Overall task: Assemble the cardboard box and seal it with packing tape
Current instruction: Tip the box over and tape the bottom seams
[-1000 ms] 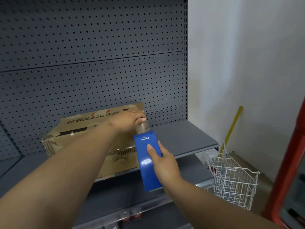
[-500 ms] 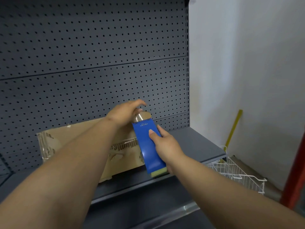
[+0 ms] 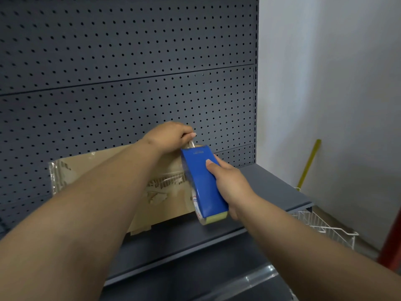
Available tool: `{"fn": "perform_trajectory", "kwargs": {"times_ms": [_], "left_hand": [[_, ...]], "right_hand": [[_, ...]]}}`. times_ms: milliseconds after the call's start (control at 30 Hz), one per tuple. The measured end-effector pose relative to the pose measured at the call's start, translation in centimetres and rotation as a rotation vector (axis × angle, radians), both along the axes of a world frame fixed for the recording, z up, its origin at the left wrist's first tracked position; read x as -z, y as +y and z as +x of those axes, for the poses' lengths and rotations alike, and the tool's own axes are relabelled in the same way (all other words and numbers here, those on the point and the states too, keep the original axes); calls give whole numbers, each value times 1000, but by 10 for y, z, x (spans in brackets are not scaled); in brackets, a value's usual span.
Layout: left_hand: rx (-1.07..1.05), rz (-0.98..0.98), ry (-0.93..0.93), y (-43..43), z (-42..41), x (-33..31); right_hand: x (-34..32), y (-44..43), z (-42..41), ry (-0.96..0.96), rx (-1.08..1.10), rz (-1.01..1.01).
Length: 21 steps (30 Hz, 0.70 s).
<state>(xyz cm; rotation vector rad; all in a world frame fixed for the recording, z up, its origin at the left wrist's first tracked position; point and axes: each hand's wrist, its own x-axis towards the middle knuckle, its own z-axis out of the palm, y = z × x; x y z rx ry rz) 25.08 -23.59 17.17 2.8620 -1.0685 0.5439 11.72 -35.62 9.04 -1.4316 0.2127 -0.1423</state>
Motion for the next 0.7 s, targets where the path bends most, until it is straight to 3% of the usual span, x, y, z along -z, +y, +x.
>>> {"fn": "perform_trajectory", "kwargs": {"times_ms": [500,700], "left_hand": [[-70,-40,6,-2,5,5],[121,-156,-155,2,-10,23]], "right_hand": [[36,-18,-45,147,-80,69],[29,-17,-49,172,-79,83]]}}
